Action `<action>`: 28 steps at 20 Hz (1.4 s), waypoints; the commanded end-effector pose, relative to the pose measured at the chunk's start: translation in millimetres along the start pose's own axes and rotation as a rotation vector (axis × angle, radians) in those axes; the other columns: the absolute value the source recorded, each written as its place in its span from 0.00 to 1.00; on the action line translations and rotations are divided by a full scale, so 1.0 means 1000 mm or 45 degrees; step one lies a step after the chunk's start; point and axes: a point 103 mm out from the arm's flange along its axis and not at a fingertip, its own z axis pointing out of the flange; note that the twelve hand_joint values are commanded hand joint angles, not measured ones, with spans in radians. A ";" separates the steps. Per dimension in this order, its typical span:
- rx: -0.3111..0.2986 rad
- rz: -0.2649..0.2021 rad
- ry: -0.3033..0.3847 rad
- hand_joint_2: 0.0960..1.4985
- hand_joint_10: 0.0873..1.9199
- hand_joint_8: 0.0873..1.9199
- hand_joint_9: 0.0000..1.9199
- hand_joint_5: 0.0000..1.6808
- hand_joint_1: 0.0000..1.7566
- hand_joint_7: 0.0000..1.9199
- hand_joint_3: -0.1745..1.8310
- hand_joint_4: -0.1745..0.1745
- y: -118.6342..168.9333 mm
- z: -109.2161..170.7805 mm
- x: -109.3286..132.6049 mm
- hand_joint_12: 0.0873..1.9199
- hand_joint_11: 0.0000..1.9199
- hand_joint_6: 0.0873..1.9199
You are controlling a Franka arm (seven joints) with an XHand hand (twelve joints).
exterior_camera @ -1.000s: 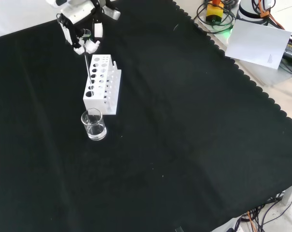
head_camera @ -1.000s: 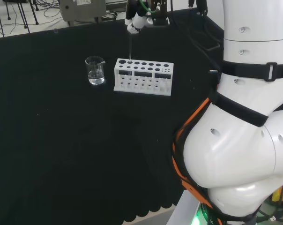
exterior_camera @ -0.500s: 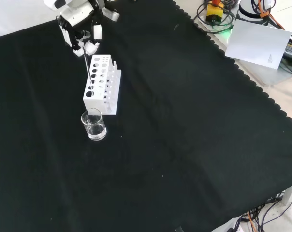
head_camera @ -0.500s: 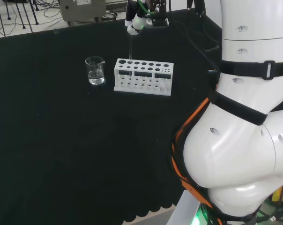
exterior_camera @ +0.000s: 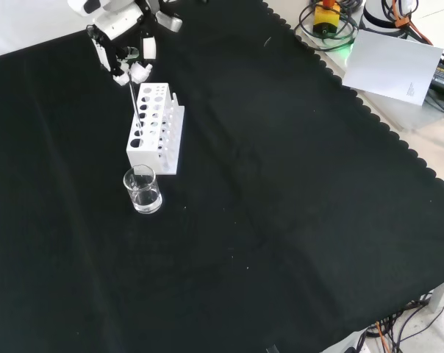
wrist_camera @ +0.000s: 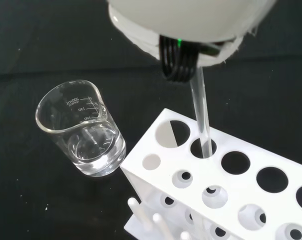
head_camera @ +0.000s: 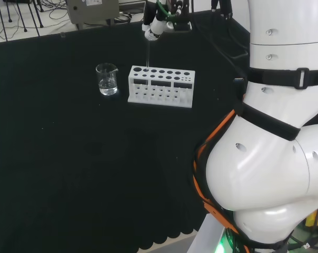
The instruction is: Put the glass rod back on the white test tube rack.
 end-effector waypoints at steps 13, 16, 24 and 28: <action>0.109 -0.038 0.075 0.37 0.34 0.29 1.00 0.80 0.69 0.85 0.43 0.00 0.002 0.002 0.001 0.42 0.83 0.23; 0.094 -0.037 0.069 0.38 0.34 0.28 1.00 0.81 0.69 0.85 0.41 0.00 0.002 -0.001 0.002 0.41 0.83 0.22; 0.092 -0.038 0.083 0.40 0.35 0.27 1.00 0.81 0.69 0.86 0.38 0.00 0.004 -0.009 0.005 0.40 0.84 0.20; 0.121 -0.036 0.089 0.43 0.35 0.26 1.00 0.80 0.69 0.85 0.35 0.00 0.005 -0.005 0.004 0.40 0.86 0.21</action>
